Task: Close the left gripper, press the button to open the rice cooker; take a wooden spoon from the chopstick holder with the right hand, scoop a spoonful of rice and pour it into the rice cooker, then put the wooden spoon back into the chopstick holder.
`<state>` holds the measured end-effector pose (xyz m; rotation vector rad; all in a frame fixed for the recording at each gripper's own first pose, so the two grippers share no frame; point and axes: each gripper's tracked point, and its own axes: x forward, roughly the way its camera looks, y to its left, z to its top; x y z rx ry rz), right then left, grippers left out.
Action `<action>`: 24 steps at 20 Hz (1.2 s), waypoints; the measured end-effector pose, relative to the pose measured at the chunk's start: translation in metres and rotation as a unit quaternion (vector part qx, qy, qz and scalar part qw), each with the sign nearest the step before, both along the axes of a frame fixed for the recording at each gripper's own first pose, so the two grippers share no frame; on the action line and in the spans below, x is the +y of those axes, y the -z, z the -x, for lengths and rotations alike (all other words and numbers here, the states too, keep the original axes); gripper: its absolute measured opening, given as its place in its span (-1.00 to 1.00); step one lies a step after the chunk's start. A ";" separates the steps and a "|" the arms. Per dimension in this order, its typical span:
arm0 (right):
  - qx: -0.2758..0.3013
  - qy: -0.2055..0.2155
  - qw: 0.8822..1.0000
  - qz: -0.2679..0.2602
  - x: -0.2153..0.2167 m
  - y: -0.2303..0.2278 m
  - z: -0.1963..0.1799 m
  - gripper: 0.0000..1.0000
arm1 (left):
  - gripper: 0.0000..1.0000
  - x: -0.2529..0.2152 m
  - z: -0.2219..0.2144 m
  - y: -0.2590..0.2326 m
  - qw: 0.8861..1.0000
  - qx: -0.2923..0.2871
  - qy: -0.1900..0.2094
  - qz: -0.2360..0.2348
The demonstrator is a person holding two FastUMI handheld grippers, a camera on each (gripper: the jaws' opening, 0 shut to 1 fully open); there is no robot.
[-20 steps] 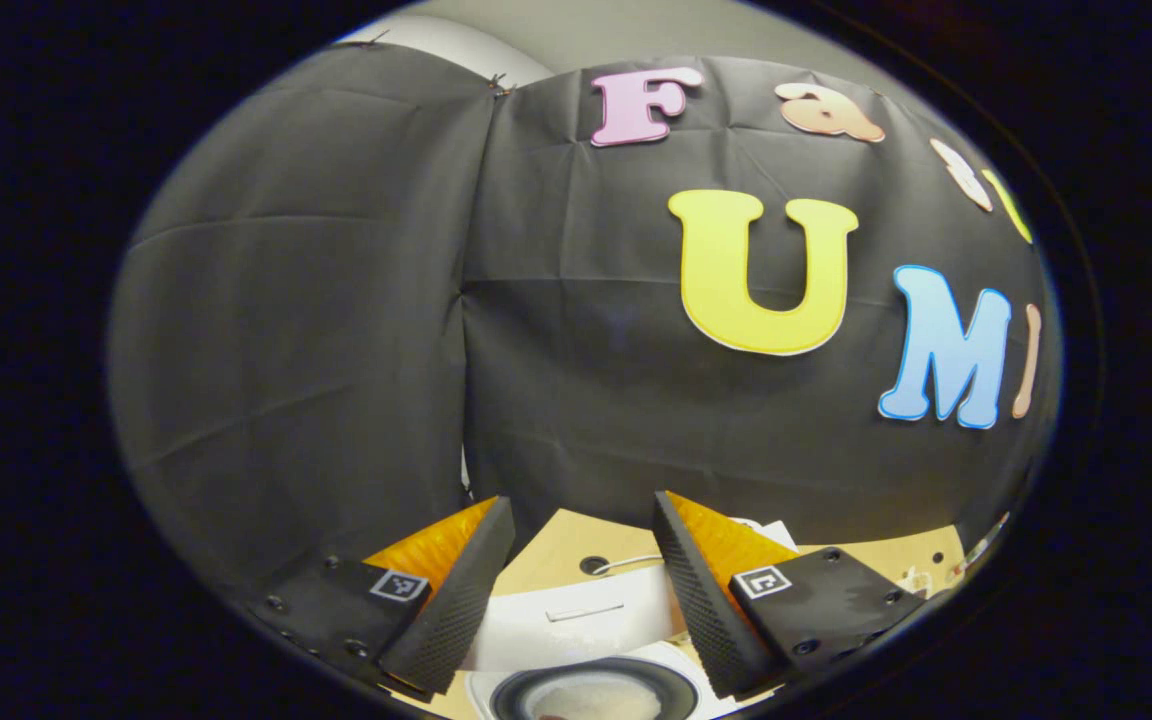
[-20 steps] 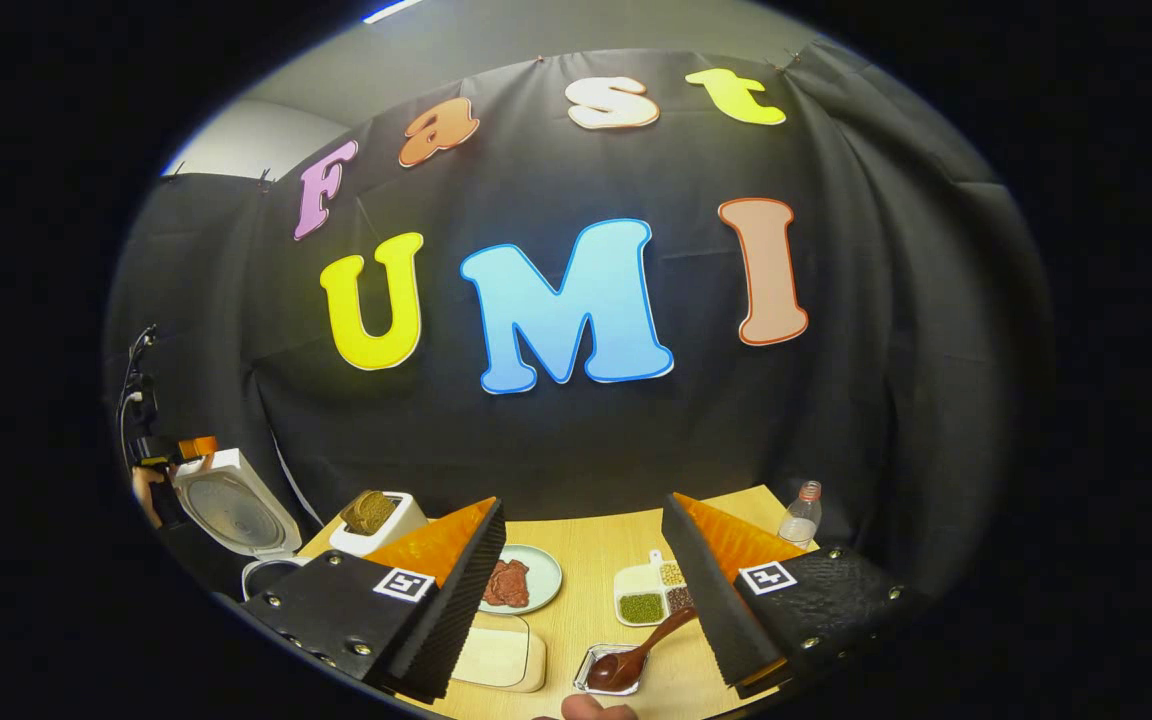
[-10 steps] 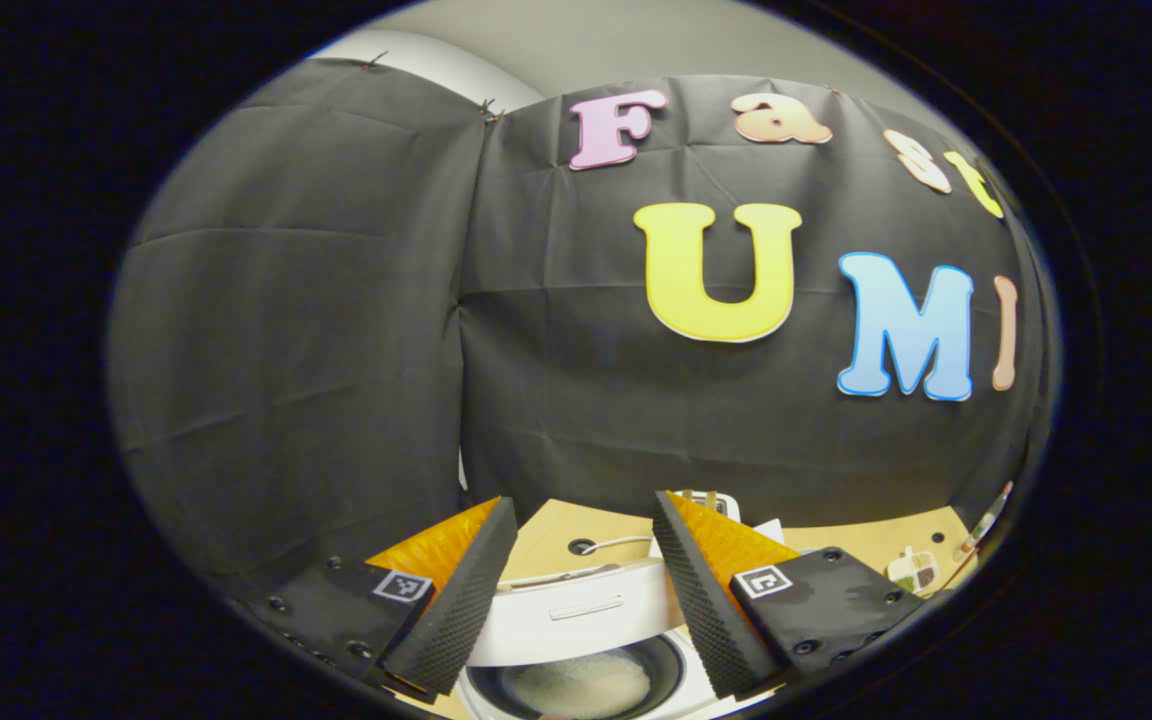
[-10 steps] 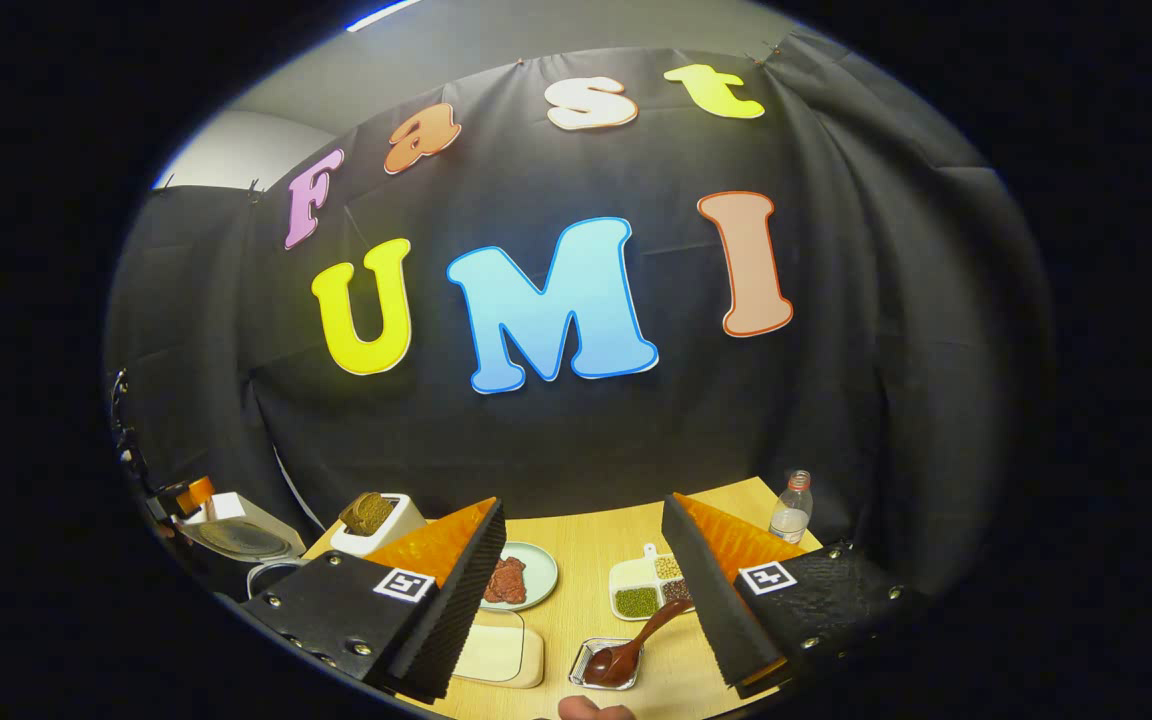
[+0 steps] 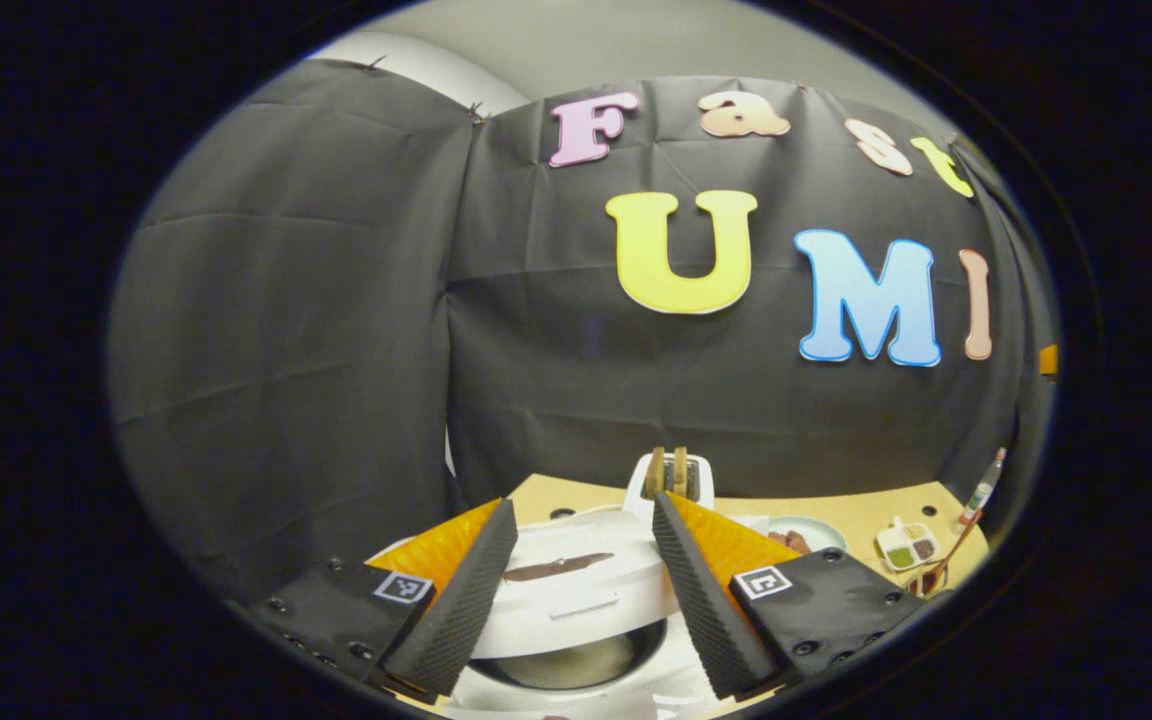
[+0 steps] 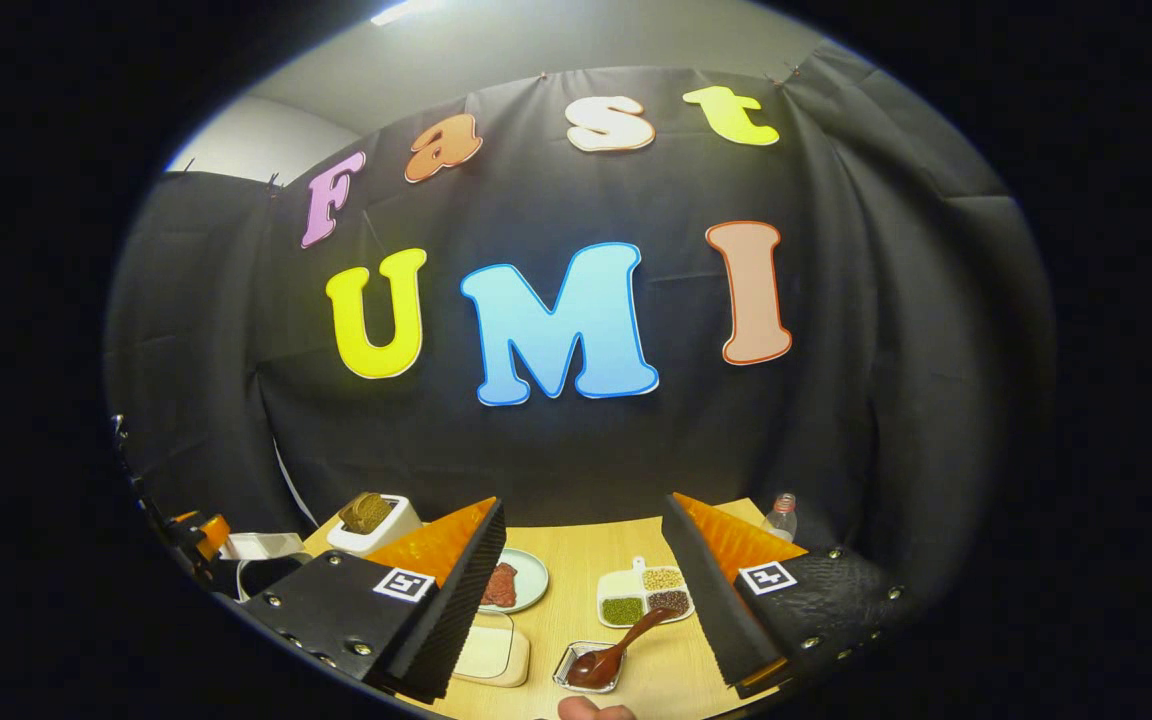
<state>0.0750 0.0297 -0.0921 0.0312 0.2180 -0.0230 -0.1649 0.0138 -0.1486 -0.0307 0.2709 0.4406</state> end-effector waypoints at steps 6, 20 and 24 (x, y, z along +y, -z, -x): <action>0.009 0.007 1.000 -0.008 -0.007 0.006 0.012 0.91 | 1.00 -0.011 0.021 0.027 1.000 0.010 -0.010 0.009; 0.020 0.005 1.000 -0.013 0.000 0.011 0.016 0.91 | 0.77 -0.027 0.057 0.092 0.997 0.081 -0.004 0.013; 0.023 0.000 1.000 -0.015 0.007 0.014 0.014 0.90 | 0.94 -0.027 0.058 0.093 0.996 0.085 -0.003 0.016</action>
